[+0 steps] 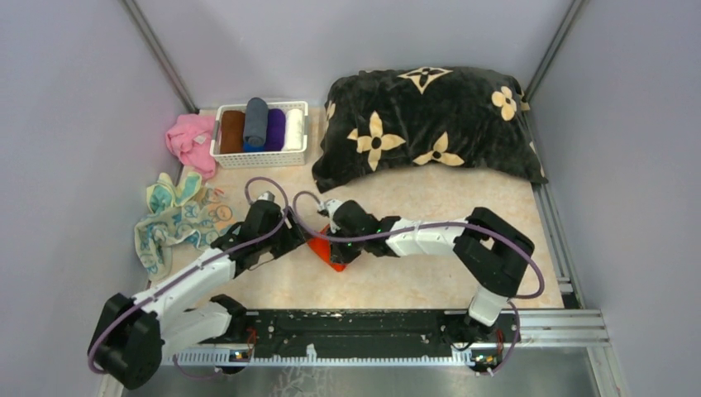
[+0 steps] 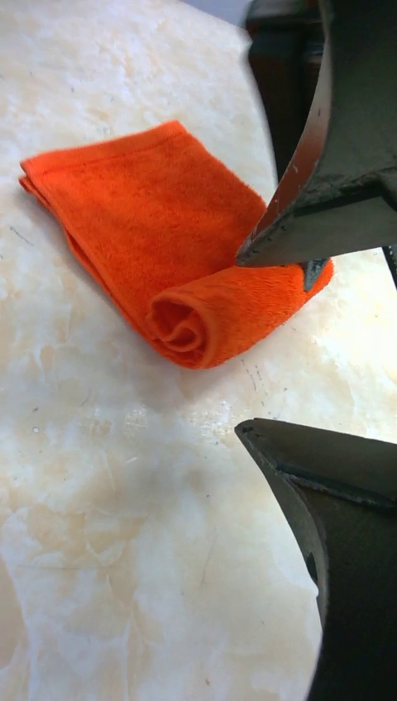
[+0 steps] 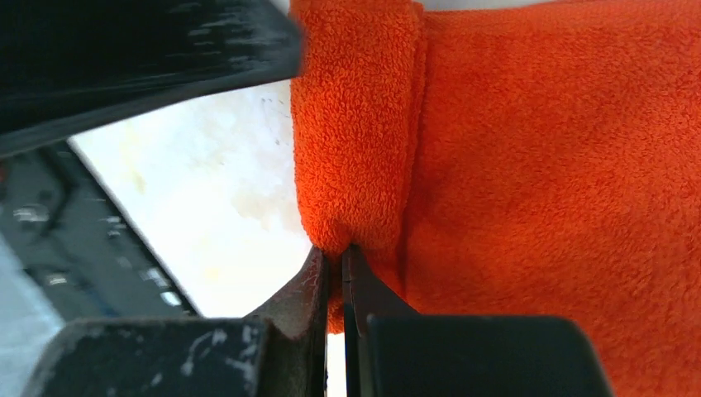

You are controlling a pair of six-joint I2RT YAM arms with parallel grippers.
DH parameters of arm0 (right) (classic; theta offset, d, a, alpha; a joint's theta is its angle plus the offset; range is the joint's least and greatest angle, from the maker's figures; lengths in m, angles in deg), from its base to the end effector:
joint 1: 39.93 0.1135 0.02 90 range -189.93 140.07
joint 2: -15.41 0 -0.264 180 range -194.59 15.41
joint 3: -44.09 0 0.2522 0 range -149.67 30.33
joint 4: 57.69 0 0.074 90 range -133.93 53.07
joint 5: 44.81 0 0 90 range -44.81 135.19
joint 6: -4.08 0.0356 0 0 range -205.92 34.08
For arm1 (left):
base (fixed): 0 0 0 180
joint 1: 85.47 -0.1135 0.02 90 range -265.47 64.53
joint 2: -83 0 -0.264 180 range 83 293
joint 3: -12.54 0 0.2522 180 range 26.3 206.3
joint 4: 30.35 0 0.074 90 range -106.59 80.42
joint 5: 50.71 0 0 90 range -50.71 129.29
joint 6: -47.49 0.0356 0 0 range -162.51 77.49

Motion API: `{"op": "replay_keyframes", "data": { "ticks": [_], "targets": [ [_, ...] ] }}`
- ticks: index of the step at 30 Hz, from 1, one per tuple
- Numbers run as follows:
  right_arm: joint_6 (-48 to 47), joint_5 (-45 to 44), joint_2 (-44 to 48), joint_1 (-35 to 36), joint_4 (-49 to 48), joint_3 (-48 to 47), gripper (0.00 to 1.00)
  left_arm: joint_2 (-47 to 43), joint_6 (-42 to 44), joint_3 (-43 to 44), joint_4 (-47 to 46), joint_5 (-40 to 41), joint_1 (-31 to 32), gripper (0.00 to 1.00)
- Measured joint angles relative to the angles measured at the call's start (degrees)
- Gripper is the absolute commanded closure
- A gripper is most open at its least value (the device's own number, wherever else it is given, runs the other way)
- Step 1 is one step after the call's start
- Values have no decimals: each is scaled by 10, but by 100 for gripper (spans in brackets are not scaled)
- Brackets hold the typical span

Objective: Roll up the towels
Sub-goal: Roll the towel at the center of the board.

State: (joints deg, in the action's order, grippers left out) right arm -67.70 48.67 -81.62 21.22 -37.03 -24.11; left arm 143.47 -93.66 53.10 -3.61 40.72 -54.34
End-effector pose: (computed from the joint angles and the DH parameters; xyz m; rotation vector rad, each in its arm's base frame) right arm 0.1643 0.3027 0.1706 -0.9619 2.3679 0.6620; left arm 0.1736 -0.1038 0.1776 -0.4439 2.4443 -0.6262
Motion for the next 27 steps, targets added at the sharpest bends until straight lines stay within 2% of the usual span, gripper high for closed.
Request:
{"op": "replay_keyframes", "data": {
  "ticks": [4,7,12,19,23,27],
  "targets": [
    [91,174,-7,-82,-100,42,100,-61,0,0,31,11,0,23],
    [181,288,-40,-130,-216,77,100,-83,-1,-5,42,11,0,23],
    [316,402,-109,-170,-387,136,100,-85,-7,-23,37,1,0,24],
    [381,443,-144,-182,-457,147,100,-19,-11,-27,-13,-20,0,28],
    [382,442,-146,-183,-456,147,99,43,-11,-15,-42,-31,0,40],
    [352,423,-126,-183,-411,145,87,95,-11,-3,-66,-40,0,49]
  ]
}}
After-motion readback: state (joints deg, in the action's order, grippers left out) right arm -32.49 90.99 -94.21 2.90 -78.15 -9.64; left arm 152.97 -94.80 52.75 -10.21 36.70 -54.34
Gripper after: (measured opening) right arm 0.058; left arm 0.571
